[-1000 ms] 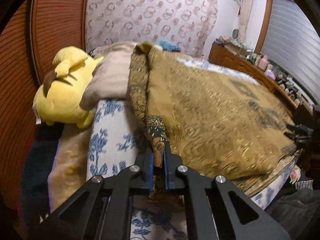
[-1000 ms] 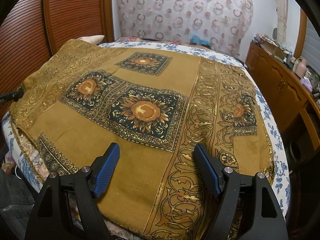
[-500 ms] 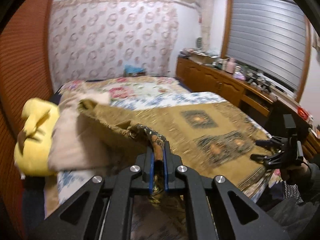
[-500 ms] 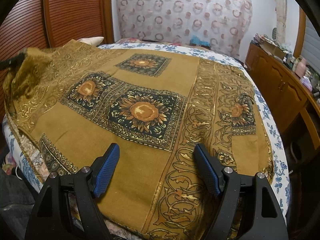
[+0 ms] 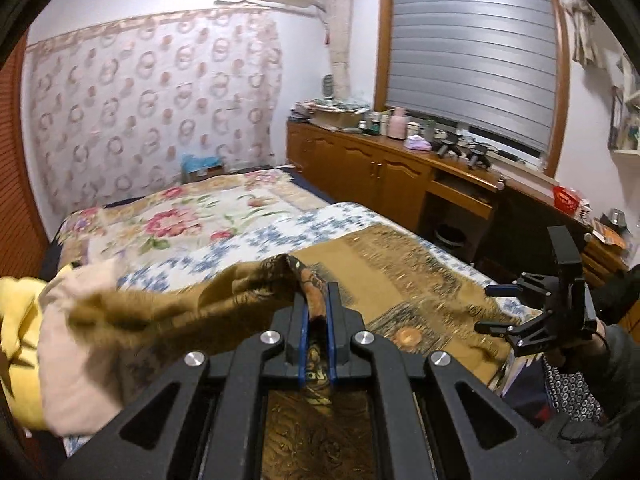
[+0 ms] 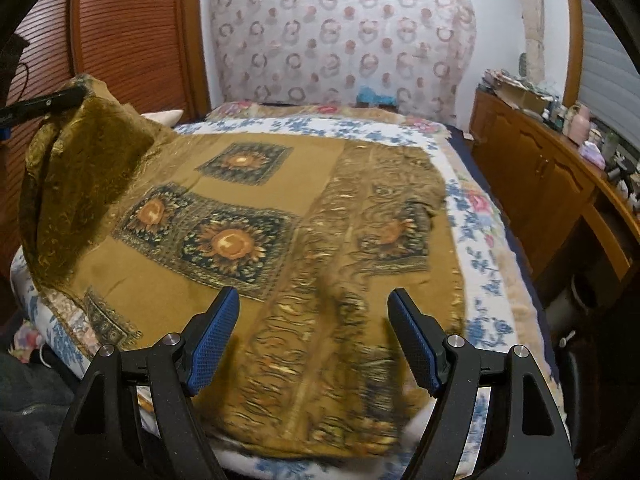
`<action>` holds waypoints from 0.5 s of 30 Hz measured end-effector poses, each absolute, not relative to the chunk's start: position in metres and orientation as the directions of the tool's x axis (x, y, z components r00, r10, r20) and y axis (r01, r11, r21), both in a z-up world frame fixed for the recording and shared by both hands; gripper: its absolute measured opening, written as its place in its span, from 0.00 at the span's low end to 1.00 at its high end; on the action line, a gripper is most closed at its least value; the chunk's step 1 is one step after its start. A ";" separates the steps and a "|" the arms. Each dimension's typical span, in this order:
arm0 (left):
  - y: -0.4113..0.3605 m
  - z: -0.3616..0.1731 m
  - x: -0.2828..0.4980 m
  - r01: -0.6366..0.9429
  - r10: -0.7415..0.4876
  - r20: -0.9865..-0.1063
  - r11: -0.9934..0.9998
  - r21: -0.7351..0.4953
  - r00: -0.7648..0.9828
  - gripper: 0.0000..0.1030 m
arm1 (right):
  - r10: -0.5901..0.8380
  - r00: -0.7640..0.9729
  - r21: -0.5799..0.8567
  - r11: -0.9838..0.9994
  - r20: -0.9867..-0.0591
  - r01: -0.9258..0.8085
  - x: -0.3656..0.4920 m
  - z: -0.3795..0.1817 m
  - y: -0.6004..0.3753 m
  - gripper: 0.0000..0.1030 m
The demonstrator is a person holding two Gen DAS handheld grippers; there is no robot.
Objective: Fold small clothes
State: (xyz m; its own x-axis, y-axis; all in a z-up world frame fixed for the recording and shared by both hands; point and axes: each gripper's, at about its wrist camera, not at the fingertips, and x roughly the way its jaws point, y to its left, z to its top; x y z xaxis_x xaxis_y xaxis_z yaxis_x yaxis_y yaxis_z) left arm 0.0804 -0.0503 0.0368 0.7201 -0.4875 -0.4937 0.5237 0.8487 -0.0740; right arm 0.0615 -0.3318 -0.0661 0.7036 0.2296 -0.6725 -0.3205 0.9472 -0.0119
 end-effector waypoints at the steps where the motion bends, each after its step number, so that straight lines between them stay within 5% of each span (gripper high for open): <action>1: -0.058 0.042 0.082 0.536 -0.497 -0.488 0.841 -0.069 0.717 0.05 | 0.224 0.707 -0.014 0.949 -0.671 -0.315 0.062 -0.065 -0.335 0.76; 7: -0.098 0.064 0.091 0.594 -0.558 -0.456 0.801 -0.076 0.693 0.05 | 0.206 0.734 -0.007 0.961 -0.647 -0.277 0.057 -0.054 -0.355 0.76; 15: -0.108 0.040 0.095 0.591 -0.546 -0.511 0.802 -0.088 0.664 0.27 | 0.221 0.735 0.009 0.960 -0.641 -0.281 0.057 -0.052 -0.355 0.76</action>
